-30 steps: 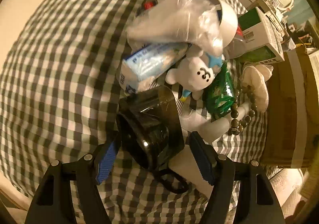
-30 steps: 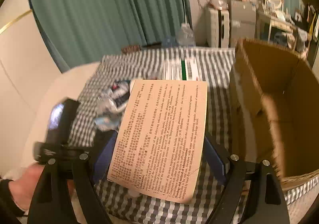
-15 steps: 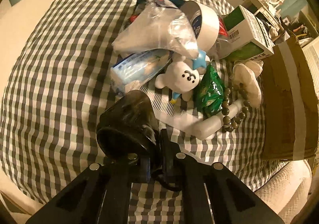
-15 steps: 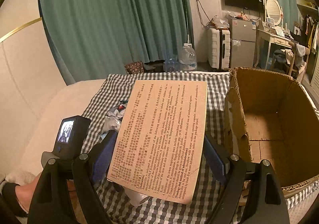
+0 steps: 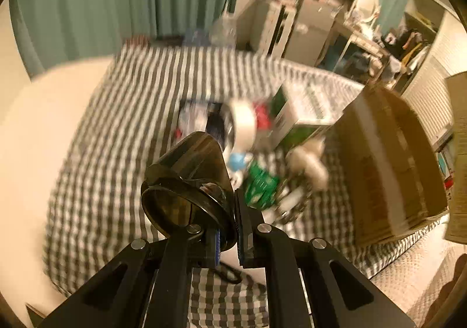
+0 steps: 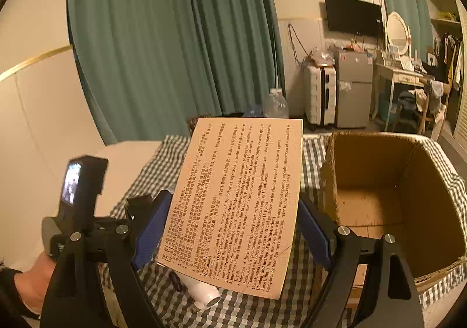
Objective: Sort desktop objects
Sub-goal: 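Lift the black object with the left tool while the right tool lifts the card, then carry the black object and the card over the open cardboard box with both tools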
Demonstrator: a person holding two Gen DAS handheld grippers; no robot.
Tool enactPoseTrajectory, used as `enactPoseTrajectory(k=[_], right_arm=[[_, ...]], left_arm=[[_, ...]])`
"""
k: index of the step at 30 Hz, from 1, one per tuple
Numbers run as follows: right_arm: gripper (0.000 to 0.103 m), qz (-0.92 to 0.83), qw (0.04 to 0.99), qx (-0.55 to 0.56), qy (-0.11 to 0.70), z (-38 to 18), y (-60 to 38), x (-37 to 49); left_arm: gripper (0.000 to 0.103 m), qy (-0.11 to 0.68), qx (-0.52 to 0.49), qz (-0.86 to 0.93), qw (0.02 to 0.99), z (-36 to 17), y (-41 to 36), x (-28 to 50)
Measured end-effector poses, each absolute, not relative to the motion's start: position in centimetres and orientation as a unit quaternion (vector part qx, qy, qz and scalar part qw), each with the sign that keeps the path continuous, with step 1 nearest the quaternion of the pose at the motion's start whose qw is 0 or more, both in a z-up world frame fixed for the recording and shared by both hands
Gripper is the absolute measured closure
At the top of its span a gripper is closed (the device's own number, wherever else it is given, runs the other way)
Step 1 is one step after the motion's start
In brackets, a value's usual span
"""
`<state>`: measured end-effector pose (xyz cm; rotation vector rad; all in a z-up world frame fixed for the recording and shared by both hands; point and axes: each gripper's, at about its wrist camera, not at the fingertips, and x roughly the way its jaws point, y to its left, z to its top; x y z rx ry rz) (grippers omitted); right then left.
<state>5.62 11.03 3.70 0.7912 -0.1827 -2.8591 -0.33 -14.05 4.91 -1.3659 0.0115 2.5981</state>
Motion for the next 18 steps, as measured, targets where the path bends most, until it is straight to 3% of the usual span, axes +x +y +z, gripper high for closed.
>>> enactPoseTrajectory(k=[9, 18], right_arm=[[0.02, -0.972, 0.087, 0.213, -0.042, 6.8, 11.9, 7.5], [0.02, -0.981, 0.067, 0.181, -0.032, 8.7, 13.7, 7.9]], left_arm=[[0.096, 0.022, -0.339, 0.933, 0.119, 11.2, -7.5, 1.6], [0.096, -0.007, -0.245, 0.959, 0.14, 18.6, -6.2, 3.6]])
